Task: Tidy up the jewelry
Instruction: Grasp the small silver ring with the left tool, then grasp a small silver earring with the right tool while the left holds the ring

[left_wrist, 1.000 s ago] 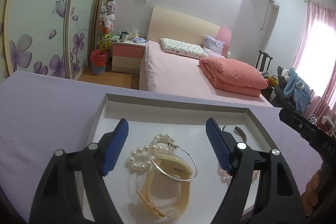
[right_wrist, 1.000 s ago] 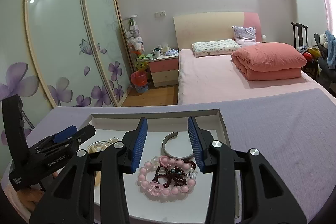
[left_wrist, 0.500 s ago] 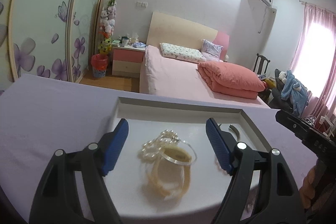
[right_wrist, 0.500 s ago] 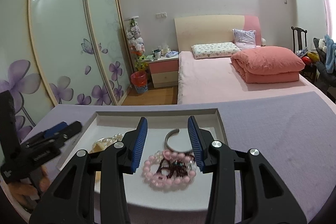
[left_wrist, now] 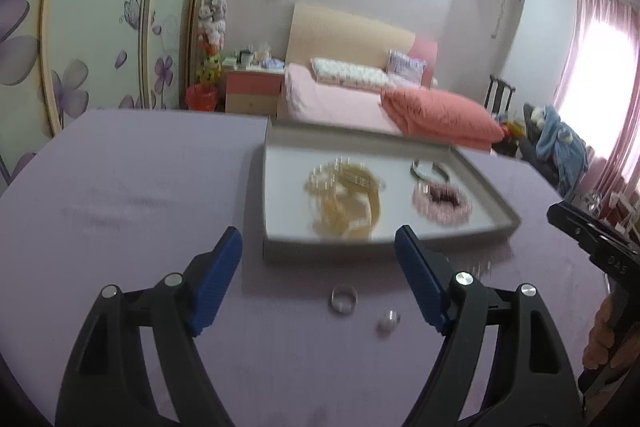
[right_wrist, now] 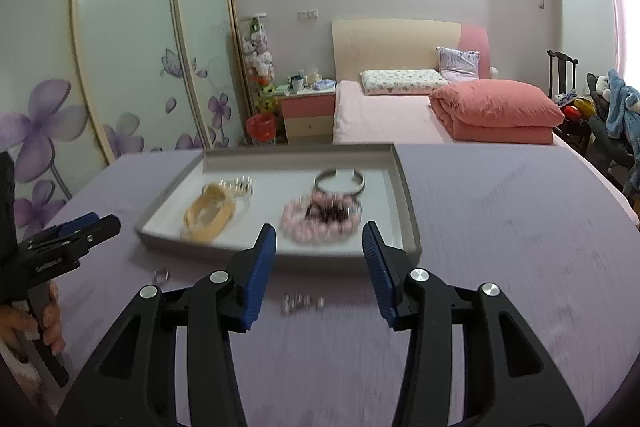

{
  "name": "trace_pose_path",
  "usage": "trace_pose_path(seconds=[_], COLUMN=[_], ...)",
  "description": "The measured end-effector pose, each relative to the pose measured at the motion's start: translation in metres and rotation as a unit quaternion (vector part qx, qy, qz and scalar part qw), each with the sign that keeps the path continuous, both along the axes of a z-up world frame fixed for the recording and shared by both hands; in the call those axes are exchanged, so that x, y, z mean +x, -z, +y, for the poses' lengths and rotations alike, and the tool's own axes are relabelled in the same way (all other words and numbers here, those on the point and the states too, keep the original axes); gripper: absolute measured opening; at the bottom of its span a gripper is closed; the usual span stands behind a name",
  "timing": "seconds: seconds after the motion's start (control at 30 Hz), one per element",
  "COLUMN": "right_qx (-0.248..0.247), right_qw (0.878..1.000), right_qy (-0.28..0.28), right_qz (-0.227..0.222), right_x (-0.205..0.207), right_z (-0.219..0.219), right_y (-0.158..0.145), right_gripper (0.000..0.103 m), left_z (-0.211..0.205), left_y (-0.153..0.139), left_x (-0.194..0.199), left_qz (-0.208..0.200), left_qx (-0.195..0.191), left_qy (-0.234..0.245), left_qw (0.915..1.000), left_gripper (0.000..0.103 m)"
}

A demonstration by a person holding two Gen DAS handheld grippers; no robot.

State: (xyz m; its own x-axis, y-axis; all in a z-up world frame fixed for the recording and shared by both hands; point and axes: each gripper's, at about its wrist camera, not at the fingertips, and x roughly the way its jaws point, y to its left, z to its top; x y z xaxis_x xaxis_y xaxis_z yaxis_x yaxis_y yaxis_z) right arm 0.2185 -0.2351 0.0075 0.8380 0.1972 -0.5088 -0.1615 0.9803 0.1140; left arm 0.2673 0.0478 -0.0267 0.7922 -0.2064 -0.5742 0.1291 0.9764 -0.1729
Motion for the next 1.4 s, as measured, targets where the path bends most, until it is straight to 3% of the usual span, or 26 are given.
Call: trace_pose_path(seconds=[0.13, 0.6, 0.83, 1.23, 1.4], right_qx=[-0.004, 0.01, 0.012, 0.015, 0.017], right_qw=[1.0, 1.0, 1.0, 1.0, 1.0], right_qy=[0.0, 0.005, 0.004, 0.003, 0.002], right_qz=[0.006, 0.017, 0.02, 0.021, 0.024], right_x=[-0.013, -0.016, -0.018, -0.017, -0.016], right_z=[0.0, -0.006, -0.007, -0.005, -0.004], right_y=[0.006, 0.015, 0.015, 0.015, 0.016], right_gripper=[0.047, 0.049, 0.051, 0.052, 0.052], left_z=[-0.006, -0.036, -0.043, -0.054, -0.053], left_y=[0.014, 0.048, 0.049, 0.049, 0.049], left_x=[0.001, 0.033, 0.032, 0.031, 0.031], left_qz=[0.032, 0.126, 0.126, 0.124, 0.123], left_qx=[0.016, 0.034, 0.058, 0.097, 0.09], left_qy=[0.008, 0.026, 0.026, 0.025, 0.028], left_qw=[0.9993, 0.9911, 0.9901, 0.9873, 0.9879], left_gripper=[0.075, 0.038, 0.027, 0.022, 0.022])
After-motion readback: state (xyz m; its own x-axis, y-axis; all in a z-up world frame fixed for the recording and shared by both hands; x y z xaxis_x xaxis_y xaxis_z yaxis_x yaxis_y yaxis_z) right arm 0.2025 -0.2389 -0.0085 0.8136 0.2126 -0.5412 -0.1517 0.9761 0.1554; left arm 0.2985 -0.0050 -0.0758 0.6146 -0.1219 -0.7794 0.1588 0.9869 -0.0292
